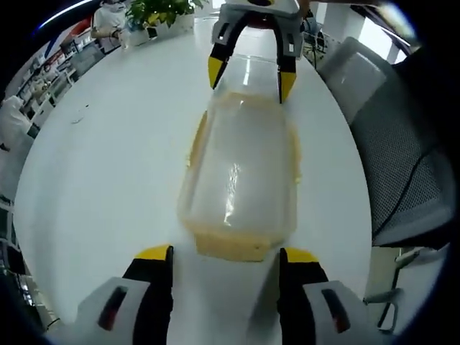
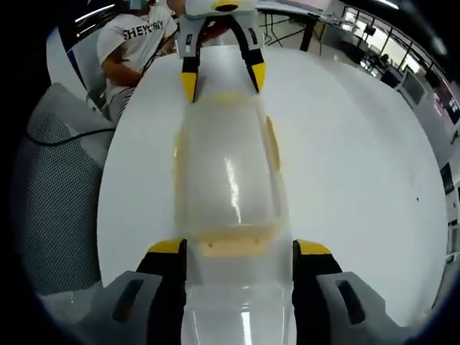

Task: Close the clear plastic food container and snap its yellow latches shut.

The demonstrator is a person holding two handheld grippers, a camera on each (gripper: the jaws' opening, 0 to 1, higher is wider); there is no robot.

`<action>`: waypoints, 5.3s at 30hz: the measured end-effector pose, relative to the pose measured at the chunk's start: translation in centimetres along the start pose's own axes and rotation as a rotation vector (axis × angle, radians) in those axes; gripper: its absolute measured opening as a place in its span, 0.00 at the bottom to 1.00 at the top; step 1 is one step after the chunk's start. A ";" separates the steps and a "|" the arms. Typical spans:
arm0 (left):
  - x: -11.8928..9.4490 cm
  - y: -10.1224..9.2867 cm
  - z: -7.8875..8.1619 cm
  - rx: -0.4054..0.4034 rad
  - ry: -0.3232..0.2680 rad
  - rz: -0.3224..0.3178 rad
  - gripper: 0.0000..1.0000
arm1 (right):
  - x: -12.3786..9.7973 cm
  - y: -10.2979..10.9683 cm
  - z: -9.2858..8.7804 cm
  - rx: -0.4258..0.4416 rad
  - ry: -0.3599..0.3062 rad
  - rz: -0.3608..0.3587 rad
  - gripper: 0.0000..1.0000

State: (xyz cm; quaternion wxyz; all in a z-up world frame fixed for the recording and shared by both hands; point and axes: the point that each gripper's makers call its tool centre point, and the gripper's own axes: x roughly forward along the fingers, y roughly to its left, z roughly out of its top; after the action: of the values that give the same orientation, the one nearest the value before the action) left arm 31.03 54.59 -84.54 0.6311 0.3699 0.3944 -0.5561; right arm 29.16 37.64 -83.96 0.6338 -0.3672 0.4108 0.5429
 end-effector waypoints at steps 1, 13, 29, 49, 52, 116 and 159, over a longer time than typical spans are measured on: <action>0.1 0.0 0.1 0.006 0.000 -0.004 0.54 | 0.1 0.0 0.2 -0.001 -0.004 0.005 0.58; 0.2 -0.5 0.6 0.065 -0.010 -0.041 0.34 | 0.8 0.5 -0.7 -0.039 0.068 0.033 0.38; -0.9 -1.4 0.4 0.084 0.024 -0.052 0.33 | -0.6 1.2 0.1 -0.048 0.047 0.049 0.36; -4.5 -1.2 1.6 0.066 0.004 -0.025 0.33 | -4.6 0.8 2.5 -0.054 -0.003 0.045 0.36; -5.0 -0.9 1.8 0.068 0.002 -0.019 0.33 | -4.9 0.6 2.8 -0.057 -0.005 0.039 0.36; 0.4 -3.1 17.0 0.078 -0.004 -0.008 0.33 | -11.5 -0.8 -12.0 -0.075 0.050 0.015 0.36; 4.1 -4.3 22.3 0.105 0.010 -0.037 0.34 | -13.0 -0.7 -18.2 -0.022 0.010 0.019 0.36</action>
State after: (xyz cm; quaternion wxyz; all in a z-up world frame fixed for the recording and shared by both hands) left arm 28.99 32.24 -79.08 0.5985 0.3978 0.3747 -0.5858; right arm 26.68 15.93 -79.17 0.6226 -0.3730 0.4113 0.5514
